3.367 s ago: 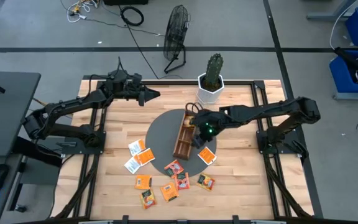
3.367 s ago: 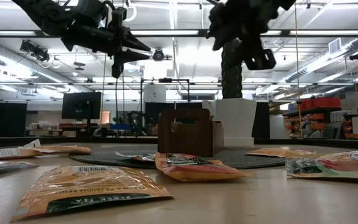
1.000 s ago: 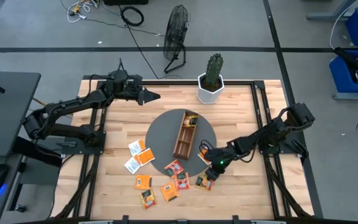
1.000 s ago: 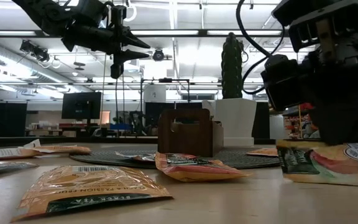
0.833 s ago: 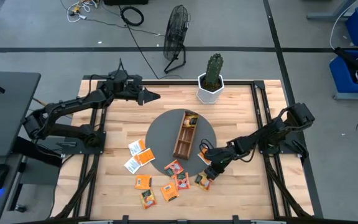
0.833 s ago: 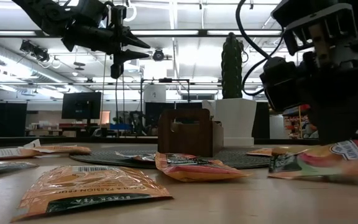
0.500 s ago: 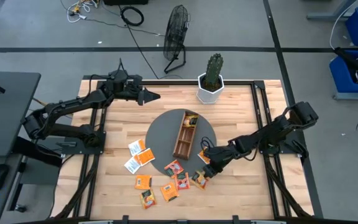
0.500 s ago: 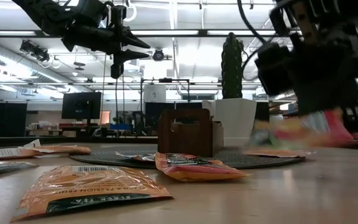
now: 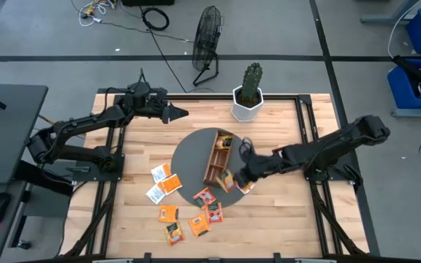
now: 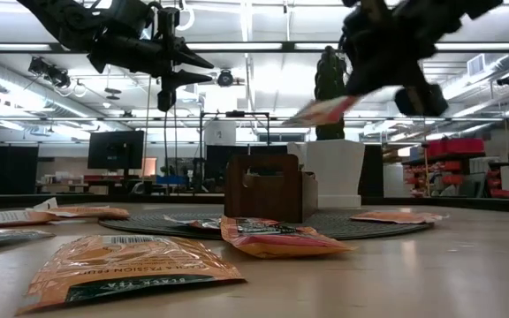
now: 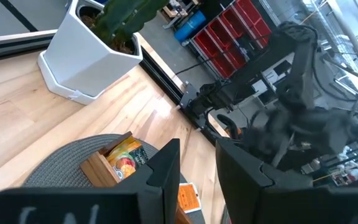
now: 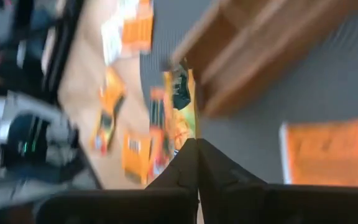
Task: Pick & Place Tea
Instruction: Put the orange tea bag into the top section of the wooden organizer
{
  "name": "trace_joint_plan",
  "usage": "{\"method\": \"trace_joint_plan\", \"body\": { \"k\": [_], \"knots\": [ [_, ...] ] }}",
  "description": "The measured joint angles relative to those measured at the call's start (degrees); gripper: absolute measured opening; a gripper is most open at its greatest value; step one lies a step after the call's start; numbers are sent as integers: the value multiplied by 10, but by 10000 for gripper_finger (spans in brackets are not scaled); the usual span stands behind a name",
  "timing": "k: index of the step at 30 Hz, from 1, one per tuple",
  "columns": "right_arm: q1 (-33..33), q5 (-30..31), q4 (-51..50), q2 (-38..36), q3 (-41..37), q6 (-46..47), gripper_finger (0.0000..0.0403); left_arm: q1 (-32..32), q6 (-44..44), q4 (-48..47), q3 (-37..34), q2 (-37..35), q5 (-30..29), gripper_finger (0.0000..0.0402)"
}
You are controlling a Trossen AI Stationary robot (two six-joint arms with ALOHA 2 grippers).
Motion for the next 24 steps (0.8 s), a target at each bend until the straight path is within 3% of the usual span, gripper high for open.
{"method": "trace_joint_plan", "body": {
  "k": [7, 17, 24],
  "knots": [
    [-47, 124, -16, -17, 53, -37, 0, 0, -5, 11, 0, 0, 0, 108],
    [-100, 233, -6, -17, 117, -68, 0, 0, -23, 21, 0, 0, 0, 108],
    [-127, 296, 78, -17, 122, -78, 0, -12, -52, 117, 0, 0, 29, 108]
  ]
}}
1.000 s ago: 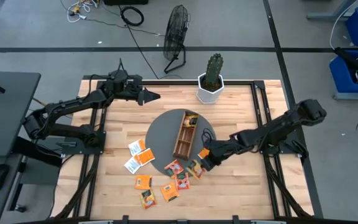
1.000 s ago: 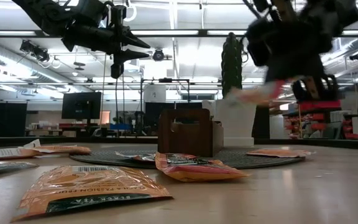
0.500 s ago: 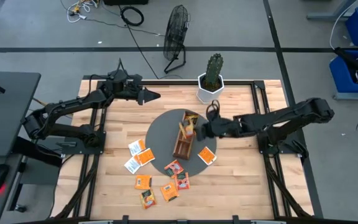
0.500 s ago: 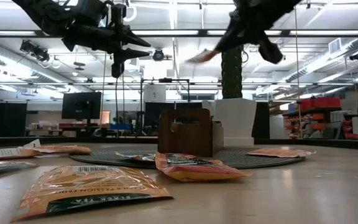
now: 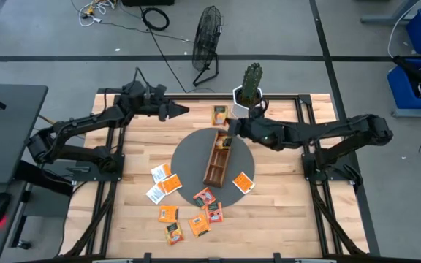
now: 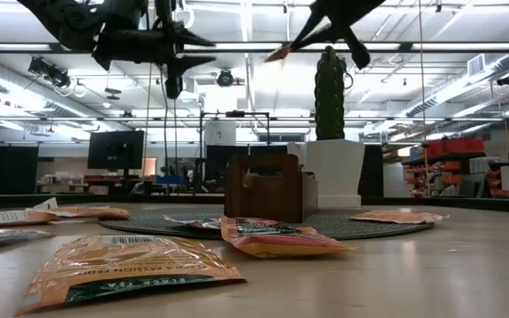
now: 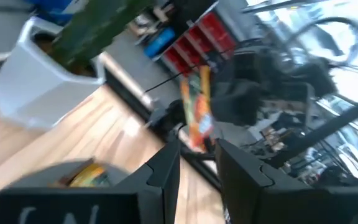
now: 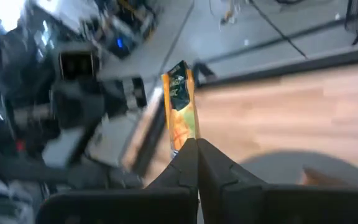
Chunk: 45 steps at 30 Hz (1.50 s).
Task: Pick & Place Tea
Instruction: Put the orange tea bag into the top section of the wooden organizer
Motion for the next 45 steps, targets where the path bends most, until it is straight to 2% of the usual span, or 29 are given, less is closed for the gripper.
{"method": "trace_joint_plan", "body": {
  "k": [5, 12, 18, 24, 32, 39, 45],
  "knots": [
    [-11, 20, 94, 5, 0, -53, 0, -30, -14, 48, 0, 0, -19, 120],
    [-14, 34, 180, 7, 0, -105, 0, -53, -14, 78, 0, 0, -66, 178],
    [-12, 27, 229, 17, 1, -110, 0, -66, -13, 89, 0, 0, -111, 214],
    [-11, 18, 234, 41, 21, -114, 0, -75, -22, 99, 2, 16, -119, 220],
    [-11, -4, 131, 103, 129, -141, 0, -82, -40, 98, 55, 51, -78, 220],
    [-9, 14, 148, 95, 151, -209, 0, -77, -38, 97, 59, 51, -30, 220],
    [-8, 25, 142, 94, 151, -223, 0, -77, -37, 98, 59, 51, -21, 220]
  ]
}}
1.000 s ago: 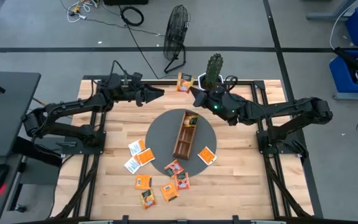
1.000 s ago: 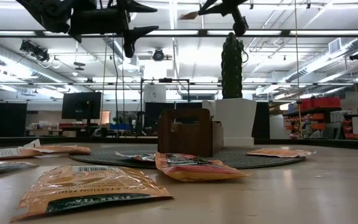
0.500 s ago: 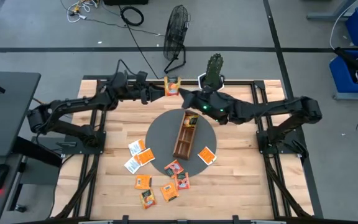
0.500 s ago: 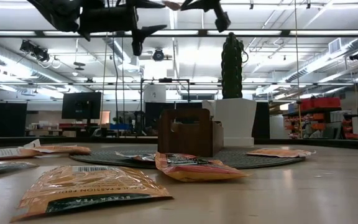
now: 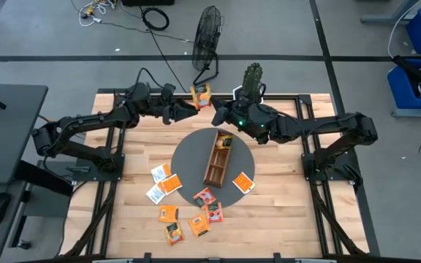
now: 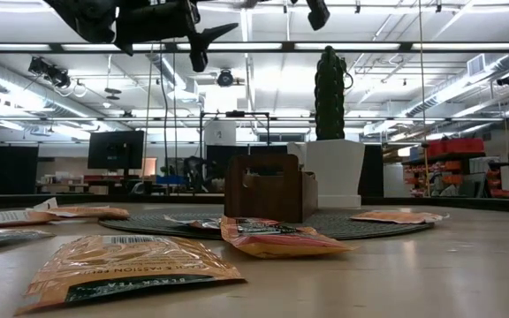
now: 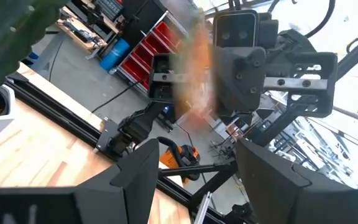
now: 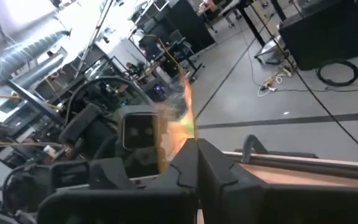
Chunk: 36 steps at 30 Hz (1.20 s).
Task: Pick & Place Tea
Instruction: Put the orange tea bag into the top section of the wooden organizer
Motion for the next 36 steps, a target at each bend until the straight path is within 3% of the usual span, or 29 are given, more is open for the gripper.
{"method": "trace_joint_plan", "body": {
  "k": [7, 11, 17, 24, 31, 36],
  "knots": [
    [10, -5, -36, -1, 0, 30, 0, 0, 3, 0, 0, 0, 0, 219],
    [21, 12, -40, -1, 0, 34, 0, 1, 3, -1, 0, 0, 0, 200],
    [20, 11, -41, -1, 0, 30, 0, 1, 9, -1, 0, 0, 5, 121],
    [19, -33, -86, -1, 0, 21, 0, 1, 9, -2, 0, -1, 22, 8],
    [19, -72, -200, -1, 0, 47, 1, 3, 10, -4, 0, -1, 28, 15],
    [6, -183, -329, 4, 0, 39, 23, 3, 10, -7, 0, -1, 42, 17]
  ]
}}
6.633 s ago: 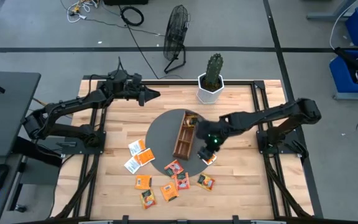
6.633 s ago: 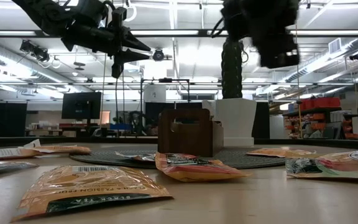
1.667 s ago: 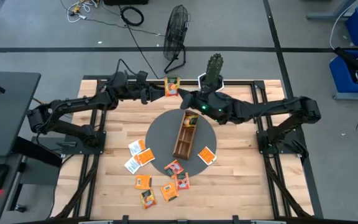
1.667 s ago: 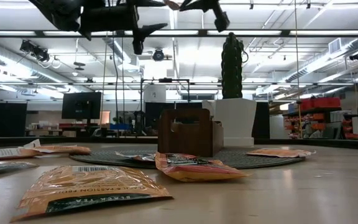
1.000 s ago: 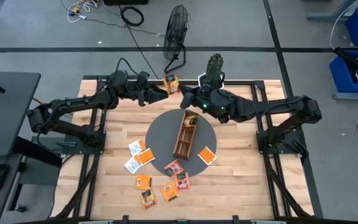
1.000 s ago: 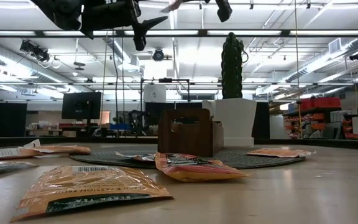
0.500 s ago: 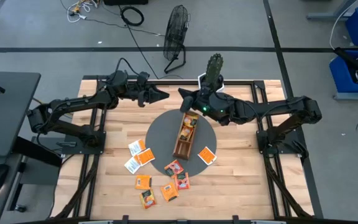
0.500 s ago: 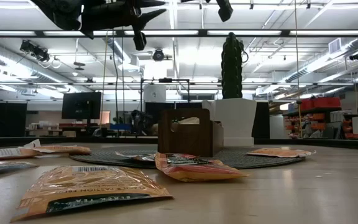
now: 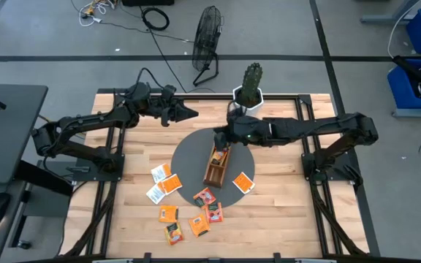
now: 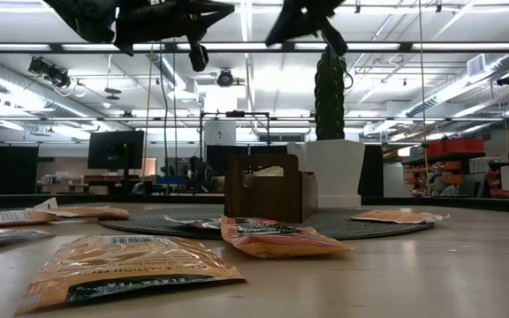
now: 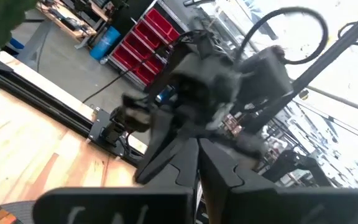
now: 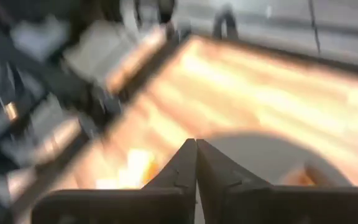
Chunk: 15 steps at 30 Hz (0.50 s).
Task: Pick & Place Tea
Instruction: Put the orange tea bag into the top section of the wooden organizer
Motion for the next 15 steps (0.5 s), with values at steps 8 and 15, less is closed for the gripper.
{"method": "trace_joint_plan", "body": {
  "k": [8, 15],
  "knots": [
    [-27, -110, -56, 37, 0, -156, 104, 1, 0, -4, 0, 0, 4, 18],
    [-45, -154, -93, 95, 0, -297, 183, 44, 4, -49, 0, -3, 24, 17]
  ]
}}
